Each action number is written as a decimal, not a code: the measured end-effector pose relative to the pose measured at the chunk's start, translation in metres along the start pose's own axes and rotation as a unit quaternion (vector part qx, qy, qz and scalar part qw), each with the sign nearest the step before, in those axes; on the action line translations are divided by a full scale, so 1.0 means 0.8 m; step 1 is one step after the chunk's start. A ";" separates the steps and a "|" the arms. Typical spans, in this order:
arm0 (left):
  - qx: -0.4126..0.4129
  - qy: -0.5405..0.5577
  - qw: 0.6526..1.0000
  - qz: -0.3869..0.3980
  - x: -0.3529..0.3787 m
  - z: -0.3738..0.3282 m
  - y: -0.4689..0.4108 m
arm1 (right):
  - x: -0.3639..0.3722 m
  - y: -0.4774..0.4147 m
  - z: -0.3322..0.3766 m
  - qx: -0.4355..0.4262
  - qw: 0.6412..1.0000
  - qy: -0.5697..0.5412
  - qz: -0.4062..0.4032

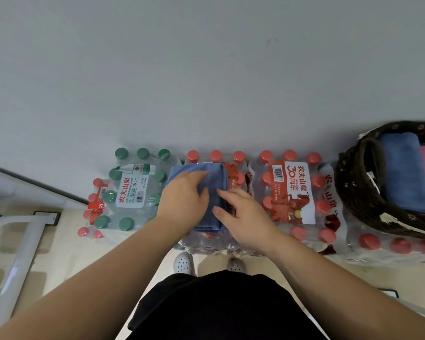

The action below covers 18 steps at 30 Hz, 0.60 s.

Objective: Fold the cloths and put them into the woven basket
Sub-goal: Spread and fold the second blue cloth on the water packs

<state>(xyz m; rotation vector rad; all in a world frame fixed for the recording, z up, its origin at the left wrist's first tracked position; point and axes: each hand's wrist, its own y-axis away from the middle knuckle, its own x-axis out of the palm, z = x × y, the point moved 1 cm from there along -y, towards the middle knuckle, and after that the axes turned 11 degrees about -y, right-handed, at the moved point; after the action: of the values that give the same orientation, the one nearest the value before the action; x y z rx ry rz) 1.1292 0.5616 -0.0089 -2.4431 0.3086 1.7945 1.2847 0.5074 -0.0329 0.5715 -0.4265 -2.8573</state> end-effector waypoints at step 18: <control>0.088 -0.234 0.957 0.148 0.062 0.004 0.009 | -0.023 -0.057 -0.023 -0.086 0.900 0.411 0.118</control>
<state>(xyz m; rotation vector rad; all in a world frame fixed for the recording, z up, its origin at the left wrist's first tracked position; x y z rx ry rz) 1.1387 0.5499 -0.0572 -1.8546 0.7803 2.2751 1.3026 0.5501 -0.0569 1.4618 -0.0773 -2.1208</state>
